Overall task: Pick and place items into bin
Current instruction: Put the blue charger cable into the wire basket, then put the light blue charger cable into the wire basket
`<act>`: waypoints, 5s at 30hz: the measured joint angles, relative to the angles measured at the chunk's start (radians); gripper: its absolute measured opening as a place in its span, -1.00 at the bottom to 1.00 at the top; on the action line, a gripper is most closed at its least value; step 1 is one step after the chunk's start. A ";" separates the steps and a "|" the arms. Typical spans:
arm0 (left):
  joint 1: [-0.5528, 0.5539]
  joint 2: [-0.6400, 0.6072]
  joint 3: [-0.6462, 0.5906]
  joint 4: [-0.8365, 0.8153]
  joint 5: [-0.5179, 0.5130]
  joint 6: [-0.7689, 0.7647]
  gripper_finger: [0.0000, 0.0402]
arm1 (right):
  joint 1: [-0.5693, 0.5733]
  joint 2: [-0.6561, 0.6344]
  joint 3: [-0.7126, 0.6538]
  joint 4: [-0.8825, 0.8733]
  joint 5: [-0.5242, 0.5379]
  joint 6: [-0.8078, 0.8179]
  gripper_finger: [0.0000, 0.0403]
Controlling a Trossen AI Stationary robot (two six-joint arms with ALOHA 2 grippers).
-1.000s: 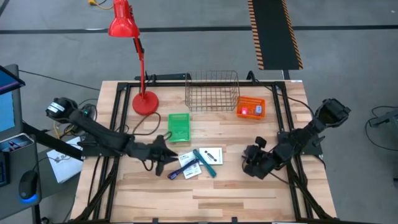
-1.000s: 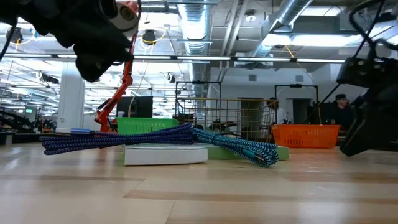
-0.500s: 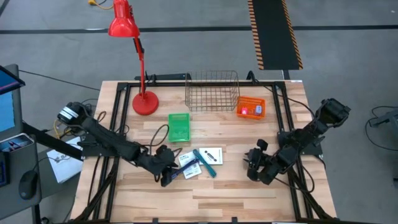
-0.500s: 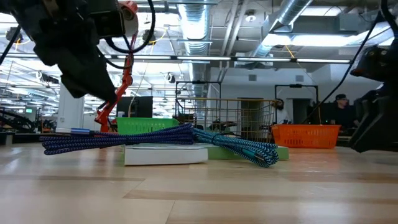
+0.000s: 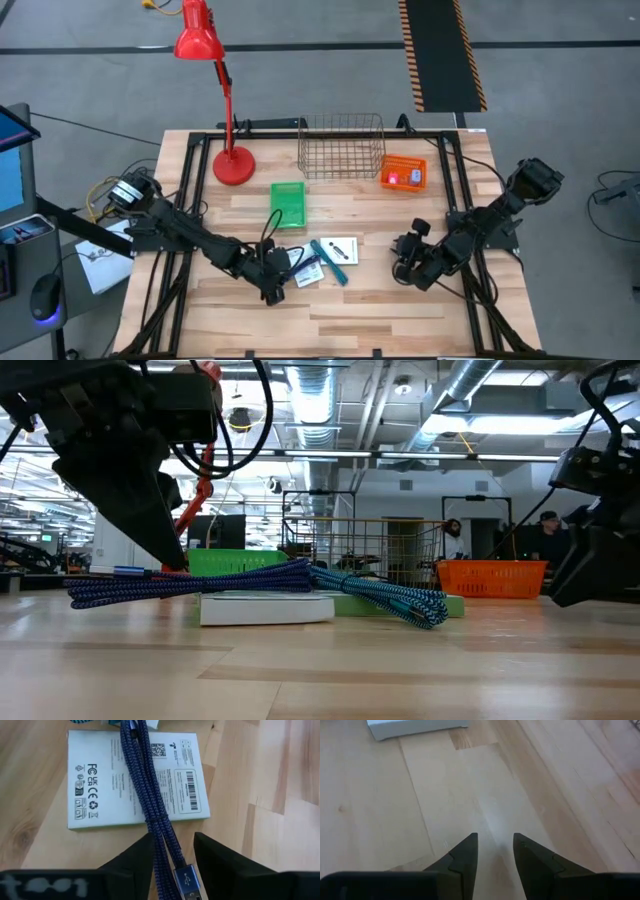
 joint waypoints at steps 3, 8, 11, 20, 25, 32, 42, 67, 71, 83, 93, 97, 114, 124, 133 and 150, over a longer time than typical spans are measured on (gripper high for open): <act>0.000 0.000 0.000 -0.003 -0.002 -0.006 -0.32 | -0.001 0.000 0.000 -0.015 0.000 -0.001 -0.41; 0.000 0.000 0.000 -0.005 0.009 -0.008 -0.30 | -0.002 0.000 0.000 -0.048 0.001 0.000 -0.41; 0.000 0.000 0.000 -0.004 0.009 -0.013 -0.30 | -0.007 0.000 0.000 -0.058 0.001 -0.001 -0.41; 0.000 0.000 0.000 -0.055 0.010 -0.072 -0.30 | -0.046 0.000 0.000 -0.081 0.000 -0.002 -0.41; 0.000 0.000 0.000 -0.061 0.022 -0.076 -0.30 | -0.056 0.000 0.000 -0.081 0.000 -0.002 -0.41; 0.000 0.000 0.000 -0.042 0.027 -0.075 -0.30 | -0.056 0.000 0.000 -0.080 0.000 -0.002 -0.41; 0.000 0.067 0.000 -0.005 0.088 -0.052 -0.30 | -0.056 0.000 0.000 -0.080 0.000 -0.001 -0.41; -0.004 0.140 0.071 -0.049 0.057 0.037 -0.92 | -0.056 0.000 0.000 -0.079 0.000 -0.001 -0.41; -0.007 0.143 0.176 -0.188 0.001 0.114 -0.89 | -0.056 0.000 0.000 -0.079 0.001 -0.001 -0.41; 0.043 0.139 0.584 -0.608 -0.503 0.416 -0.91 | -0.056 0.000 0.000 -0.070 0.004 -0.018 -0.41; 0.267 0.137 0.824 -0.731 -0.683 0.771 -0.92 | -0.056 0.000 0.000 -0.071 0.003 -0.018 -0.41; 0.386 0.137 0.862 -0.689 -0.612 0.899 -0.90 | -0.056 0.000 0.000 -0.071 0.003 -0.018 -0.41; 0.741 0.146 0.843 -0.467 -0.201 1.160 -0.92 | -0.066 0.000 0.000 -0.076 0.003 -0.034 -0.41; 0.787 0.146 0.843 -0.421 -0.124 1.244 -0.92 | -0.105 0.000 0.000 -0.073 0.003 -0.052 -0.41; 0.798 0.146 0.843 -0.409 -0.082 1.239 -0.81 | -0.105 0.000 0.000 -0.072 0.003 -0.052 -0.41; 0.798 0.146 0.843 -0.312 -0.117 1.208 -0.54 | -0.105 0.000 0.000 -0.072 0.001 -0.052 -0.41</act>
